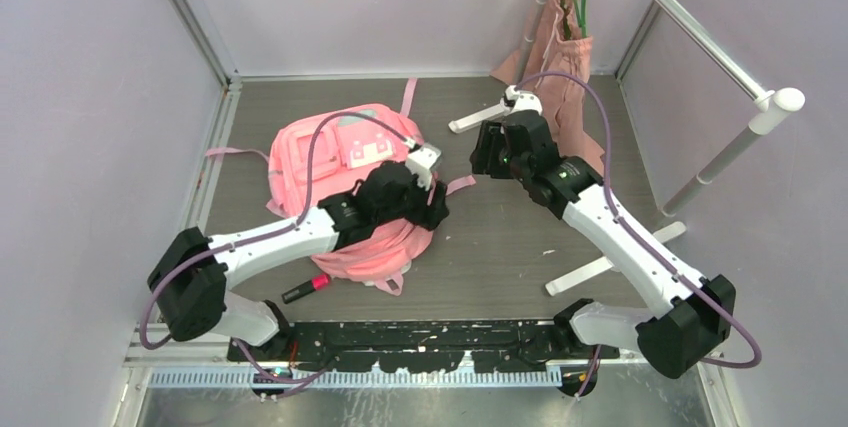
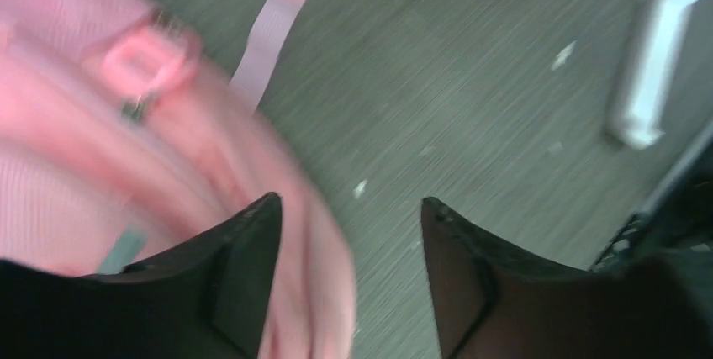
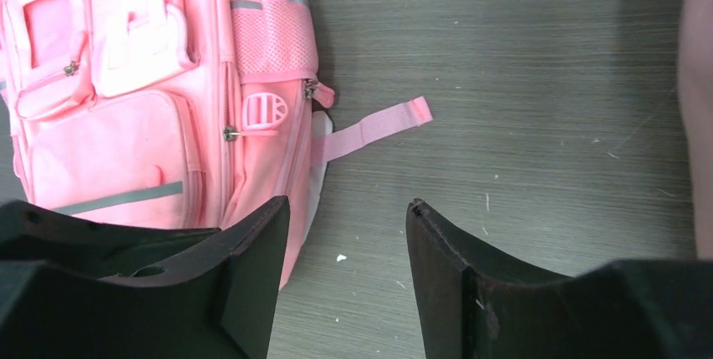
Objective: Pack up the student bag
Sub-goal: Adjust the student bag at the center of the board.
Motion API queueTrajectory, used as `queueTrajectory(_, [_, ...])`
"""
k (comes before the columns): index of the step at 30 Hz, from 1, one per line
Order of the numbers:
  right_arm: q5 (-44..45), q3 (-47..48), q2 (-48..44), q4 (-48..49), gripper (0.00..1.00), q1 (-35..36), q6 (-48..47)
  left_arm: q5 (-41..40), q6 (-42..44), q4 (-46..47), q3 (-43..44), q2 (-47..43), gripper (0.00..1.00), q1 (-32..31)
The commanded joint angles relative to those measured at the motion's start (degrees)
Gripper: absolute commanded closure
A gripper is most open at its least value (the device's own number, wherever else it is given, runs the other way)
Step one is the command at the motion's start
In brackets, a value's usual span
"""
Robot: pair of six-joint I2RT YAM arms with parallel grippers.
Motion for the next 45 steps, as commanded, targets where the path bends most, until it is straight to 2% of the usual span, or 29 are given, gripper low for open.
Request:
queueTrajectory(1, [3.6, -1.1, -2.5, -3.9, 0.41, 0.0, -0.8, 6.2, -2.2, 1.9, 10.6, -1.0, 0.32, -0.2])
queueTrajectory(4, [2.5, -1.4, -3.3, -4.7, 0.42, 0.0, -1.0, -2.4, -1.0, -1.8, 9.1, -6.6, 0.22, 1.1])
queueTrajectory(6, [0.1, -1.4, -3.0, -4.5, 0.42, 0.1, -0.5, -7.2, -0.9, -5.1, 7.4, -10.4, 0.19, 3.2])
queueTrajectory(10, [-6.3, -3.2, -2.7, -0.3, 0.44, 3.4, 1.6, -12.7, -1.5, -19.8, 6.1, -16.5, 0.17, 8.8])
queueTrajectory(13, [-6.5, -3.7, -0.4, 2.3, 0.42, 15.4, -1.4, -17.6, -9.0, -29.4, 4.6, -22.1, 0.1, 13.0])
queueTrajectory(16, [-4.3, -3.0, 5.7, 4.9, 0.39, 28.4, -2.4, -17.6, -18.6, -37.5, 2.1, -26.8, 0.08, 20.0])
queueTrajectory(20, [-4.7, -0.7, 15.4, 10.3, 0.39, 34.3, -0.4, -14.6, -23.1, -43.8, -1.9, -29.8, 0.07, 27.3])
queueTrajectory(22, [-2.2, 0.3, 20.2, 13.7, 0.39, 34.3, 0.8, -14.4, -24.3, -44.7, -3.5, -30.2, 0.07, 28.1])
queueTrajectory(24, [1.9, 3.4, 25.3, 12.6, 0.39, 33.0, 0.4, -14.1, -25.4, -45.6, -4.2, -30.1, 0.07, 28.1])
queueTrajectory(29, [1.0, 8.5, 33.2, 10.3, 0.4, 23.3, -0.8, -15.6, -27.8, -46.1, -7.1, -30.6, 0.03, 28.1])
queueTrajectory(32, [2.1, 10.1, 34.4, 9.0, 0.4, 18.6, -1.7, -15.9, -30.8, -46.6, -9.1, -32.3, 0.01, 28.1])
queueTrajectory(37, [1.2, 10.9, 29.9, 7.6, 0.4, 16.9, -2.5, -14.1, -41.0, -50.1, -11.3, -33.3, 0.01, 28.1])
queueTrajectory(41, [0.2, 7.7, 23.5, 8.8, 0.39, 17.4, -0.3, -8.9, -47.3, -50.8, -12.7, -30.7, 0.09, 28.1])
queueTrajectory(45, [1.6, 3.7, 17.9, 8.8, 0.38, 17.3, 1.2, -12.8, -55.7, -59.3, -10.5, -24.6, 0.08, 28.1])
